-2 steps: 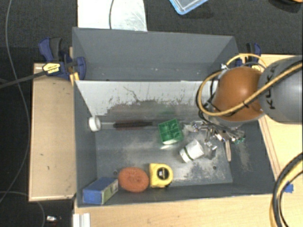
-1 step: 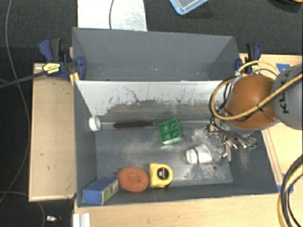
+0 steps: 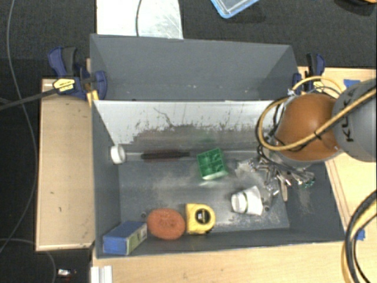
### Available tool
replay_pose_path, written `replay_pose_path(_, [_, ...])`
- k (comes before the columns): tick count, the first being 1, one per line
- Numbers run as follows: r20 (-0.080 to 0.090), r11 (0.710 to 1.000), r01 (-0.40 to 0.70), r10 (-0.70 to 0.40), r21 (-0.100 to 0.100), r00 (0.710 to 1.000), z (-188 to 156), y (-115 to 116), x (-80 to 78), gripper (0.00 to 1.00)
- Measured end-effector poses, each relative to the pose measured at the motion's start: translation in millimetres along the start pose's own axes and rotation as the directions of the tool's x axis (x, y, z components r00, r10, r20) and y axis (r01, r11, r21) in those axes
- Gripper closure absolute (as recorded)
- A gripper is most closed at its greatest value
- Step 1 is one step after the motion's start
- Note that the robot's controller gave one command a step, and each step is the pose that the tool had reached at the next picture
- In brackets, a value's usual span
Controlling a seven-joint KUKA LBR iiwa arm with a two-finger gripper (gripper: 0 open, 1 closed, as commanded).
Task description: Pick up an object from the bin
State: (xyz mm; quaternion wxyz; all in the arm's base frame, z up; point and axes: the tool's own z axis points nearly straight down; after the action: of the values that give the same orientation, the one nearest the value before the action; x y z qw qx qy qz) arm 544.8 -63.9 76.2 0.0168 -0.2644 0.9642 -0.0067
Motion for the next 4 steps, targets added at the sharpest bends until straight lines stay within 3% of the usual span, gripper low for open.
replay_pose_path(1, [-0.003, 0.970, 0.244, -0.244, -0.002, 0.970, 2.8, 3.1, 11.4, 0.00])
replay_pose_path(2, [0.001, 0.850, 0.526, -0.526, -0.003, 0.850, 5.1, 15.1, 18.7, 1.00])
replay_pose_path(4, [-0.001, 0.843, 0.538, -0.538, -0.005, 0.843, 5.1, 12.1, 23.1, 1.00])
